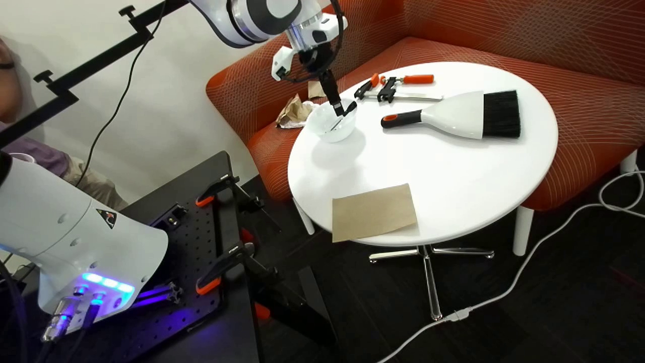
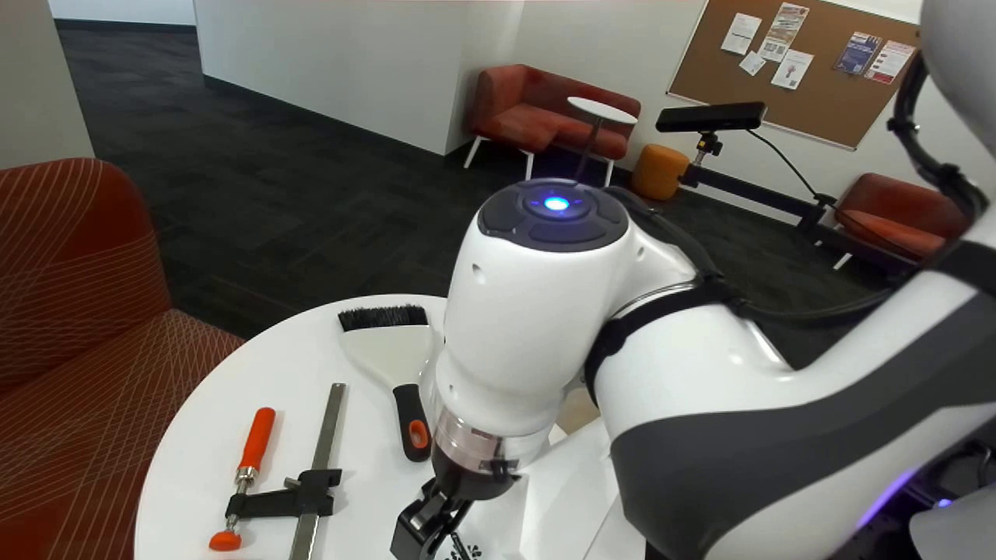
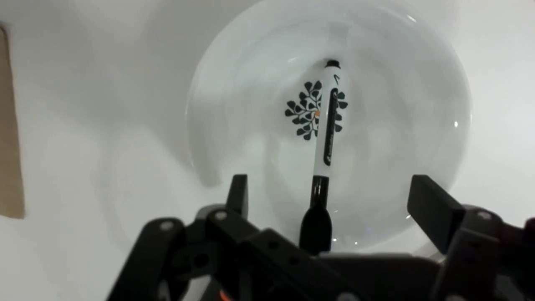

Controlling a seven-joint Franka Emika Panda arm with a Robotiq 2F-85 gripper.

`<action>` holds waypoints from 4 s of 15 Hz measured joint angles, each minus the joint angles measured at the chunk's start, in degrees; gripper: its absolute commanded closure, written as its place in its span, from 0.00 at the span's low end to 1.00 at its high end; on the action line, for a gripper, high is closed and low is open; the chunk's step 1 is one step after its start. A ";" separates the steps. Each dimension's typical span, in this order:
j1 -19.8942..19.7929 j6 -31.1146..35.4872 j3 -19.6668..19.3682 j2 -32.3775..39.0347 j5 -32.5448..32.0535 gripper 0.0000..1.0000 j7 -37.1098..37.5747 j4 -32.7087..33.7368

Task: Take the marker out of the bowl and put it on the table

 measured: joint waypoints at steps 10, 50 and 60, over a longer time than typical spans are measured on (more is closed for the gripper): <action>-0.16 1.52 -0.38 4.13 4.23 0.81 -0.27 3.24; -10.20 -4.60 -5.23 0.38 -1.89 0.95 -1.37 5.21; -8.55 -2.64 -5.84 2.19 1.05 0.12 -4.36 5.16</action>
